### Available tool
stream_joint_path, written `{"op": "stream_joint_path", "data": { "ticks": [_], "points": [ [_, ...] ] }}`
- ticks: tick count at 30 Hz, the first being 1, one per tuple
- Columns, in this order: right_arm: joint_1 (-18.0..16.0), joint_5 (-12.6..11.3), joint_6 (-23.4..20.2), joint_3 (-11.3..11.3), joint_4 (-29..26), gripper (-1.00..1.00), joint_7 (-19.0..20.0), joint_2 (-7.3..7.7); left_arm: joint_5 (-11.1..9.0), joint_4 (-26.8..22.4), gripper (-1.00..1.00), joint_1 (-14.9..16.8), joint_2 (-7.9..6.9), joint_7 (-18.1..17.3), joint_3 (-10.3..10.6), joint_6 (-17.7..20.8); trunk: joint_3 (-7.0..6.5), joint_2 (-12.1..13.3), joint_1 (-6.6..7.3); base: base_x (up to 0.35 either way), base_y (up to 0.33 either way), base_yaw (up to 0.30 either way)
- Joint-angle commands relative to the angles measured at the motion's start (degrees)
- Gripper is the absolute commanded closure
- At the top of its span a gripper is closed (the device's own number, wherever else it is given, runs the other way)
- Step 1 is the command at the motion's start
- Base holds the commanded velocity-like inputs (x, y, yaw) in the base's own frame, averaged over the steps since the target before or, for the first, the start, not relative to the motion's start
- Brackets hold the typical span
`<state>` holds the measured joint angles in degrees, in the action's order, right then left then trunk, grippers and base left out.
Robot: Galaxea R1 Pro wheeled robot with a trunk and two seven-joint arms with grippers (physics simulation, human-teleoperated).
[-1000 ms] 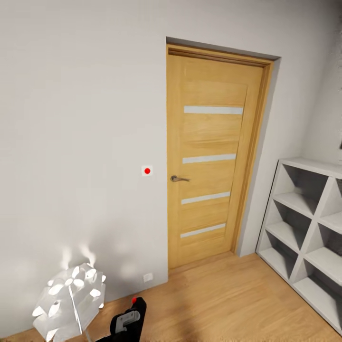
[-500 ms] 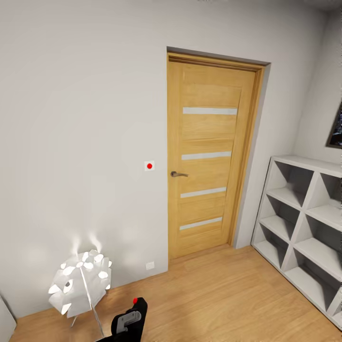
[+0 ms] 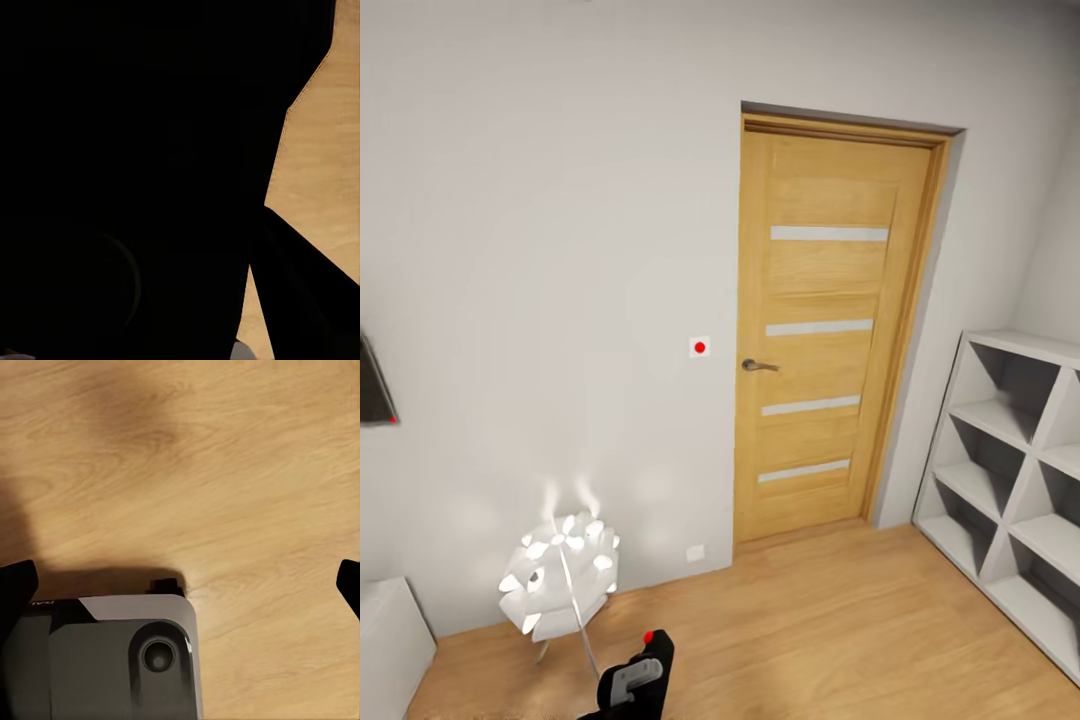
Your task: Attach the digital camera to the camera tripod in the bedroom.
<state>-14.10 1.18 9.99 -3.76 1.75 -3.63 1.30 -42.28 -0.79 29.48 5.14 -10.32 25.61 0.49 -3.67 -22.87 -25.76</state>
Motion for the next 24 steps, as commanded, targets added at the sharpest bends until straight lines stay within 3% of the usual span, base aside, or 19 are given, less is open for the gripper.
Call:
{"op": "stream_joint_path", "data": {
  "ticks": [1,9,24],
  "points": [
    [-0.1,0.1,0.4,-0.4,0.2,-1.0,-0.1,0.01,-0.6,0.1,1.0,0.0,0.11,-0.2,0.4,0.0,0.02,0.0,-0.02,-0.003,0.0,0.261],
    [-0.1,0.1,0.4,-0.4,0.2,-1.0,-0.1,0.01,-0.5,0.1,1.0,0.0,0.87,-0.1,0.4,0.0,0.02,0.0,-0.02,0.003,-0.088,0.238],
    [-0.1,0.1,0.3,-0.4,0.2,-1.0,-0.1,0.01,-0.4,0.1,1.0,0.0,1.99,0.0,0.4,-0.1,0.02,0.0,-0.02,0.033,-0.095,0.02]
  ]
}}
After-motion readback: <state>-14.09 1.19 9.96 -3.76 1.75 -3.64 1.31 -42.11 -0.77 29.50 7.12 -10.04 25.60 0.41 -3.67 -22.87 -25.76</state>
